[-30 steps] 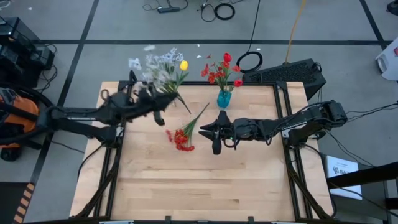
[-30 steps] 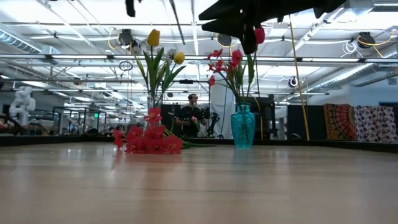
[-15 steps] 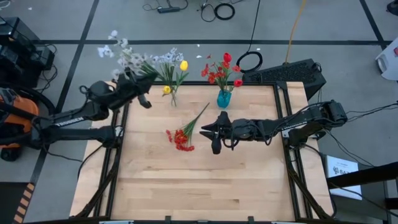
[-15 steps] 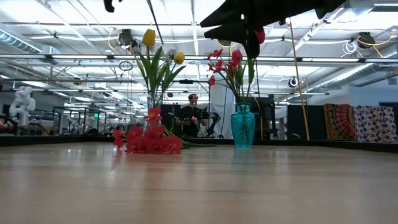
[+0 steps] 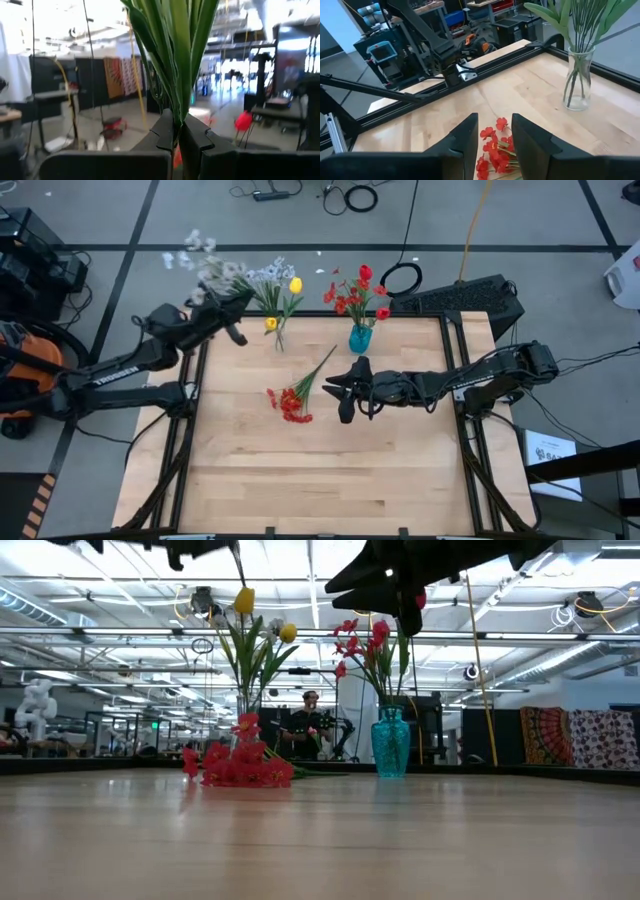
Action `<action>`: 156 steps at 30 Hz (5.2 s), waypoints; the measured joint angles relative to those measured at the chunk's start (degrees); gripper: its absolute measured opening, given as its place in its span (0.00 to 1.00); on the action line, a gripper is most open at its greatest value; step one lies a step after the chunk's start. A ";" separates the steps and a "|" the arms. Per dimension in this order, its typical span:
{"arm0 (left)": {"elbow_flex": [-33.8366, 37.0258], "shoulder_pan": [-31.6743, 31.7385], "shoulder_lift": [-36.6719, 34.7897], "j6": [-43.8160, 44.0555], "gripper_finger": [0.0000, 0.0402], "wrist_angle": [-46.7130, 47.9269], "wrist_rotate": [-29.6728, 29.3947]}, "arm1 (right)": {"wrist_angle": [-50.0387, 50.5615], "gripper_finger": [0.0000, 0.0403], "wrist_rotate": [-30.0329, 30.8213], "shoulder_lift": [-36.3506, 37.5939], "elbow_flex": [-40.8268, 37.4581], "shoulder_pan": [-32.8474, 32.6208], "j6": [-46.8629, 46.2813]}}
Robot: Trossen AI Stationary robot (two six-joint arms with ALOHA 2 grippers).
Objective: Sort flowers into vase by color
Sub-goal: Put the white flower into the transparent vase, then put the red flower into the blue vase
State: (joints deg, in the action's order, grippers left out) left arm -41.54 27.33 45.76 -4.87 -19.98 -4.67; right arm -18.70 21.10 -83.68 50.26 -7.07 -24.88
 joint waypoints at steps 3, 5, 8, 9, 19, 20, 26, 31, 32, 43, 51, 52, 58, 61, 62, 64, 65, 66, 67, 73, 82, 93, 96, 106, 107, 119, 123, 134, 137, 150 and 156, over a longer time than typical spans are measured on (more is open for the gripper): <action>1.47 1.19 2.19 0.03 0.03 0.15 0.00 | 0.09 0.27 0.02 0.00 0.00 0.00 0.00; 2.14 1.92 3.74 0.05 0.03 0.19 0.00 | 0.11 0.27 0.02 0.00 0.00 0.00 0.00; 3.12 3.24 5.61 0.05 0.03 -0.43 0.00 | 0.18 0.27 0.02 0.00 0.00 0.00 0.00; 3.51 3.74 6.13 0.07 0.03 -0.50 0.00 | 0.21 0.27 0.02 0.00 0.00 0.00 0.00; 7.44 8.51 11.41 5.54 0.03 -5.08 2.89 | 0.47 0.27 1.80 0.00 0.01 0.03 0.01; 7.84 8.71 12.02 5.56 0.03 -5.66 3.16 | 0.48 0.27 1.84 0.00 0.02 0.19 0.01; 8.90 9.16 16.23 5.67 0.03 -6.76 3.21 | 0.46 0.27 1.73 0.00 0.02 0.74 0.00; 8.90 9.07 19.74 6.08 0.04 -6.70 3.15 | 0.44 0.27 1.68 0.00 0.02 0.74 -0.22; 8.90 9.07 20.38 6.09 0.04 -6.69 3.15 | 0.46 0.27 1.66 0.00 0.02 0.74 -0.24; 8.90 7.72 23.93 10.15 0.07 -6.22 3.15 | 1.01 0.27 1.55 0.00 0.02 0.72 -1.71; 8.90 7.24 23.93 11.01 0.08 -4.42 3.01 | 1.01 0.27 1.55 0.00 0.02 0.72 -2.31; 8.89 7.20 23.93 12.20 0.08 -4.20 3.00 | 1.03 0.27 1.55 0.00 0.02 0.72 -2.84; 8.88 7.15 23.93 15.02 0.08 -3.19 2.99 | 1.05 0.27 1.55 0.00 0.02 0.72 -4.48; 8.88 7.14 23.93 15.05 0.08 -3.20 2.89 | 1.05 0.27 1.55 0.00 0.02 0.72 -4.51; 8.88 7.15 23.93 15.05 0.08 -3.20 2.89 | 1.05 0.27 1.55 0.00 0.02 0.72 -4.51; 8.88 7.15 23.93 15.02 0.08 -3.04 2.86 | 1.05 0.27 1.55 0.00 0.02 0.72 -4.51; 8.88 7.15 23.93 15.05 0.08 -2.86 2.86 | 1.05 0.27 1.55 0.00 0.02 0.72 -4.51; 8.88 7.14 23.92 15.05 0.08 -2.63 2.86 | 1.05 0.27 1.55 0.00 0.02 0.72 -4.51; 8.88 7.15 23.81 15.02 0.08 -2.14 2.86 | 1.05 0.27 1.55 0.00 0.02 0.72 -4.52; 8.86 7.13 23.45 15.00 0.08 0.45 2.80 | 1.05 0.27 1.55 0.00 0.02 0.70 -5.97; 8.86 7.13 23.43 15.02 0.08 1.59 4.19 | 1.88 0.27 1.53 0.00 0.02 0.70 -5.99; 8.86 7.02 23.43 15.13 0.23 1.60 4.64 | 2.91 0.27 1.51 0.00 0.02 0.70 -5.81; 8.86 7.02 23.43 15.11 0.31 1.64 4.34 | 2.91 0.27 1.51 0.00 0.02 0.72 -5.77; 8.79 7.02 19.49 14.96 0.34 5.63 4.13 | 4.02 0.27 1.29 0.00 0.02 0.70 -5.77; 8.79 7.02 18.31 14.96 0.34 7.06 4.13 | 4.05 0.27 1.29 0.00 0.02 0.70 -5.77; 8.77 6.97 4.75 18.06 0.34 27.62 4.94 | 4.03 0.27 1.47 0.00 0.02 1.20 -5.36; 8.77 6.19 1.60 19.22 0.34 35.99 5.05 | 4.02 0.27 1.49 0.00 0.02 1.38 -1.93; 8.79 0.13 -3.96 21.07 0.34 49.85 5.09 | 5.82 0.27 1.27 -0.04 1.12 1.49 7.34; 8.79 -1.41 -4.15 21.39 0.34 50.50 5.09 | 13.59 0.27 1.04 -1.08 6.70 2.18 11.12; 8.84 -7.30 -6.23 22.61 0.34 56.16 3.21 | 53.67 0.27 -2.86 -22.19 37.90 8.04 34.21; 8.84 -8.44 -6.74 23.91 0.34 56.68 2.47 | 58.26 0.27 -6.43 -33.50 46.58 8.93 45.84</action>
State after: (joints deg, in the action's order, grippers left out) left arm -32.71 18.90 39.01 19.04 36.69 -2.20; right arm 39.56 14.68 -117.18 96.84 1.86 20.96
